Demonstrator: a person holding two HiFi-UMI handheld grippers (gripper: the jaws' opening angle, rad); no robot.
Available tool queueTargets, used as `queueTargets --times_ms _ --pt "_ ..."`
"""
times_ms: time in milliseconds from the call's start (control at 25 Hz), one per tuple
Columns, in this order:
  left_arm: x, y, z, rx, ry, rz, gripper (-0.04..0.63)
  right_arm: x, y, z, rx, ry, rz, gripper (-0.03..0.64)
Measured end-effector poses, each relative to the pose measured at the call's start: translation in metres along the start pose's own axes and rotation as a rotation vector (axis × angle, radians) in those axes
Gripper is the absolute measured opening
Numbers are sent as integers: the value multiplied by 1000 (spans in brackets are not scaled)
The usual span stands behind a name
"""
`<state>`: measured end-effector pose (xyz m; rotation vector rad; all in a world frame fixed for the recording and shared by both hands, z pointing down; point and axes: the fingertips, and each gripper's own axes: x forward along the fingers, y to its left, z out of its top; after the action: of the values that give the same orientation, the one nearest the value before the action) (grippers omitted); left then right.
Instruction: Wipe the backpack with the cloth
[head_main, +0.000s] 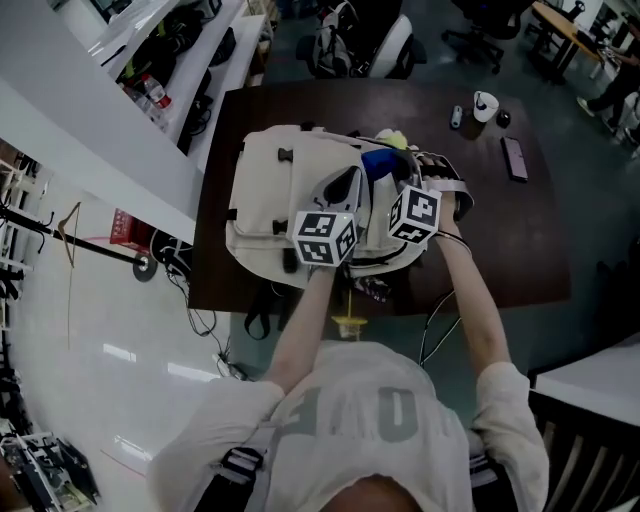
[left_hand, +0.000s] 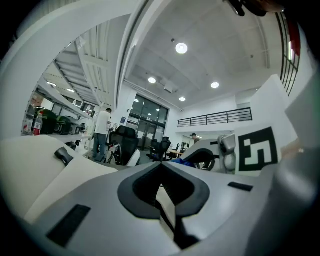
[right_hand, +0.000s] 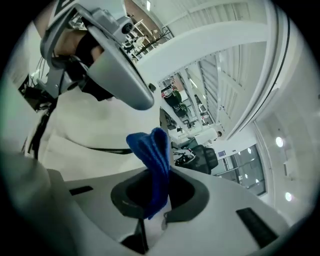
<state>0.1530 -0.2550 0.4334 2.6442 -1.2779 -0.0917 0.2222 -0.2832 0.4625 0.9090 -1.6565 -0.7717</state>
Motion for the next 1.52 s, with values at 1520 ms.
queueTargets --times_ms 1520 --pt "25 46 -28 -133 57 10 5 33 131 -40 63 188 262 48"
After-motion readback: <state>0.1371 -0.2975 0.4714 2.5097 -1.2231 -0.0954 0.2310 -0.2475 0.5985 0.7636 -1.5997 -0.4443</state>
